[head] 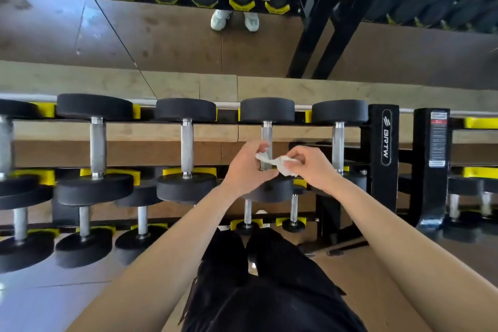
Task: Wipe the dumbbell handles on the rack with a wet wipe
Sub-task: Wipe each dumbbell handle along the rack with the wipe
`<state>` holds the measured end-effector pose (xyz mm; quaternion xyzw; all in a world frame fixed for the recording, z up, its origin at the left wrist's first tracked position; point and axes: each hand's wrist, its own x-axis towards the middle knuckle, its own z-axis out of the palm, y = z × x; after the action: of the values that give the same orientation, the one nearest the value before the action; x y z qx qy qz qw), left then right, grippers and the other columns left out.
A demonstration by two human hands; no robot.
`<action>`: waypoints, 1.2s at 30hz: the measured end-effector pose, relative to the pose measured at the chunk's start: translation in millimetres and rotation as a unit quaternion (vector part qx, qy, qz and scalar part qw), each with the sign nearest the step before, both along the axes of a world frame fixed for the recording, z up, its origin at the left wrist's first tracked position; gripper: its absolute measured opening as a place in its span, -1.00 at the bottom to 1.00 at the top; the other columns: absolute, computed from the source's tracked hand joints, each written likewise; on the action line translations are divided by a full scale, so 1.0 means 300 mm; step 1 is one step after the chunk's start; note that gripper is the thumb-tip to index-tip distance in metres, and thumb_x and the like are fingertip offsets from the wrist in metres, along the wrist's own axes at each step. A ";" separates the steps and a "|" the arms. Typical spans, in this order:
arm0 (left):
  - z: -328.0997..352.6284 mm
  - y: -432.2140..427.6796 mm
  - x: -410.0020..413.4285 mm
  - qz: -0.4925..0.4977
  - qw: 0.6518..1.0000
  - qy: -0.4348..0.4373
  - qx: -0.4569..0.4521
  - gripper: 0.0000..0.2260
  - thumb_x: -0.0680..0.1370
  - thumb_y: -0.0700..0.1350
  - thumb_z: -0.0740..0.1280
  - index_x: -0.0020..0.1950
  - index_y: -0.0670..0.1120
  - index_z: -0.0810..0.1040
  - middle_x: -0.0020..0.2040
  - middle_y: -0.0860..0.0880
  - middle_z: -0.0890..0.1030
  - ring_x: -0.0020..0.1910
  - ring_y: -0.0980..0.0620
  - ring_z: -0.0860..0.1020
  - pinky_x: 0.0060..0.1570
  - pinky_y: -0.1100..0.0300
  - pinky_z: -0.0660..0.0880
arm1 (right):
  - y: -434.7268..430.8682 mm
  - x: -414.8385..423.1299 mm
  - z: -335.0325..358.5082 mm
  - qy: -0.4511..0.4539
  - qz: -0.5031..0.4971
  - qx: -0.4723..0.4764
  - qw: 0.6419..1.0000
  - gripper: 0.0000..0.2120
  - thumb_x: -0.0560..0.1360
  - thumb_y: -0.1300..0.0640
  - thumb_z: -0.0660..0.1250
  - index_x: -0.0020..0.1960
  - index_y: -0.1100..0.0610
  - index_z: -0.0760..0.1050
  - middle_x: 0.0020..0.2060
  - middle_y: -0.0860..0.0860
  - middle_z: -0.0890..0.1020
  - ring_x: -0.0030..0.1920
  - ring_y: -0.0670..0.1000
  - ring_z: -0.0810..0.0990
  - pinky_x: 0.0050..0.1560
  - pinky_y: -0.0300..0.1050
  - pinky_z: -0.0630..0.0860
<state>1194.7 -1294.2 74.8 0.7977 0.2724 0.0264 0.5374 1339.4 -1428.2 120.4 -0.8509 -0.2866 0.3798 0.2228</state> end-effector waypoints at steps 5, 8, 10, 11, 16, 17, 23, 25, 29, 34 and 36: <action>0.062 0.000 0.090 -0.081 0.995 -0.009 -0.061 -0.67 0.52 -0.07 0.48 0.27 0.00 0.57 -0.04 0.20 0.60 -0.10 0.21 0.56 -0.06 0.24 0.52 | 0.005 0.045 0.027 0.058 -0.074 0.103 0.990 -0.92 0.55 0.01 0.41 -0.02 0.00 0.65 -0.16 -0.07 0.68 -0.10 -0.06 0.62 0.00 -0.12 0.57; 0.063 0.027 0.096 -0.032 0.992 0.009 -0.118 -0.85 0.54 0.00 0.46 0.08 0.02 0.67 -0.15 0.05 0.65 -0.15 0.10 0.58 -0.07 0.09 0.53 | 0.008 0.076 0.010 0.102 -0.091 0.110 0.984 -0.88 0.54 -0.02 0.42 0.04 -0.03 0.62 -0.08 -0.05 0.69 -0.02 -0.02 0.65 0.06 -0.09 0.61; 0.080 0.035 0.092 0.005 0.979 0.017 -0.202 -0.84 0.51 0.04 0.49 0.01 0.01 0.69 -0.11 -0.12 0.67 -0.14 0.00 0.59 0.01 -0.02 0.59 | 0.007 0.083 -0.003 0.168 -0.077 0.108 0.977 -0.82 0.55 -0.01 0.41 0.13 -0.03 0.60 -0.02 -0.04 0.69 0.04 0.01 0.66 0.03 -0.13 0.61; 0.087 0.038 0.090 0.019 0.973 0.023 -0.230 -0.82 0.50 0.04 0.49 0.02 -0.02 0.70 -0.07 -0.19 0.67 -0.14 -0.04 0.58 0.04 -0.03 0.60 | 0.006 0.081 -0.011 0.200 -0.064 0.109 0.972 -0.79 0.56 -0.01 0.40 0.17 -0.02 0.59 0.00 -0.04 0.69 0.07 0.00 0.65 0.03 -0.14 0.61; 0.106 0.023 0.093 0.128 0.900 -0.003 -0.417 -0.88 0.62 -0.17 0.35 0.09 -0.21 0.60 -0.04 -0.15 0.61 -0.09 -0.07 0.52 -0.05 0.13 0.51 | 0.018 0.057 -0.055 0.321 -0.012 0.086 0.943 -0.62 0.55 -0.10 0.38 0.30 0.03 0.54 0.09 -0.04 0.67 0.13 -0.01 0.62 0.16 -0.03 0.59; 0.105 0.022 0.092 0.142 0.882 -0.010 -0.450 -0.90 0.62 -0.19 0.34 0.10 -0.18 0.59 -0.03 -0.13 0.60 -0.07 -0.06 0.53 -0.03 0.13 0.52 | 0.024 0.051 -0.062 0.327 0.000 0.069 0.942 -0.61 0.55 -0.11 0.38 0.30 0.05 0.54 0.09 -0.04 0.66 0.12 -0.02 0.61 0.17 -0.03 0.58; 0.070 0.039 0.086 0.207 0.861 -0.007 -0.465 -0.74 0.57 -0.40 0.31 0.24 -0.21 0.55 0.16 -0.21 0.61 0.10 -0.13 0.60 0.21 0.00 0.53 | 0.024 0.077 -0.116 0.341 -0.082 0.076 0.933 -0.73 0.62 0.14 0.32 0.29 0.19 0.55 0.13 0.10 0.65 0.11 0.07 0.65 0.19 0.07 0.61; 0.051 0.044 0.082 0.229 0.869 0.027 -0.437 -0.74 0.57 -0.38 0.34 0.24 -0.22 0.59 0.19 -0.20 0.64 0.12 -0.08 0.64 0.14 0.08 0.59 | 0.011 0.090 -0.128 0.344 -0.134 0.092 0.925 -0.72 0.64 0.20 0.27 0.32 0.21 0.52 0.05 0.14 0.69 -0.01 0.06 0.68 0.11 -0.01 0.63; 0.008 0.041 0.068 0.263 0.899 0.102 -0.334 -0.83 0.55 -0.32 0.41 0.12 -0.19 0.68 0.04 -0.15 0.70 -0.02 -0.06 0.63 0.18 0.04 0.58 | -0.019 0.122 -0.160 0.329 -0.245 0.107 0.906 -0.74 0.63 0.27 0.24 0.28 0.16 0.55 0.11 0.17 0.65 -0.06 0.11 0.72 -0.08 -0.11 0.62; 0.010 0.028 0.078 0.270 0.893 0.129 -0.335 -0.90 0.60 -0.18 0.39 0.08 -0.15 0.65 -0.03 -0.17 0.64 -0.21 0.01 0.51 -0.12 0.19 0.52 | -0.041 0.152 -0.178 0.345 -0.360 0.122 0.858 -0.81 0.61 0.23 0.31 0.21 0.18 0.55 0.16 0.22 0.63 -0.03 0.13 0.70 -0.10 -0.12 0.60; 0.014 0.015 0.095 0.285 0.878 0.138 -0.360 -0.85 0.63 -0.14 0.32 0.16 -0.13 0.60 0.08 -0.14 0.64 -0.09 0.00 0.58 -0.08 0.19 0.57 | -0.033 0.145 -0.152 0.397 -0.330 0.120 0.848 -0.81 0.60 0.21 0.32 0.20 0.19 0.54 0.20 0.21 0.61 0.11 0.13 0.67 -0.02 -0.07 0.62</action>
<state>1223.3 -1289.6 78.9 0.4329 0.5501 -0.0316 0.7134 1382.9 -1438.2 74.9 -0.6386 0.0805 0.5516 0.5305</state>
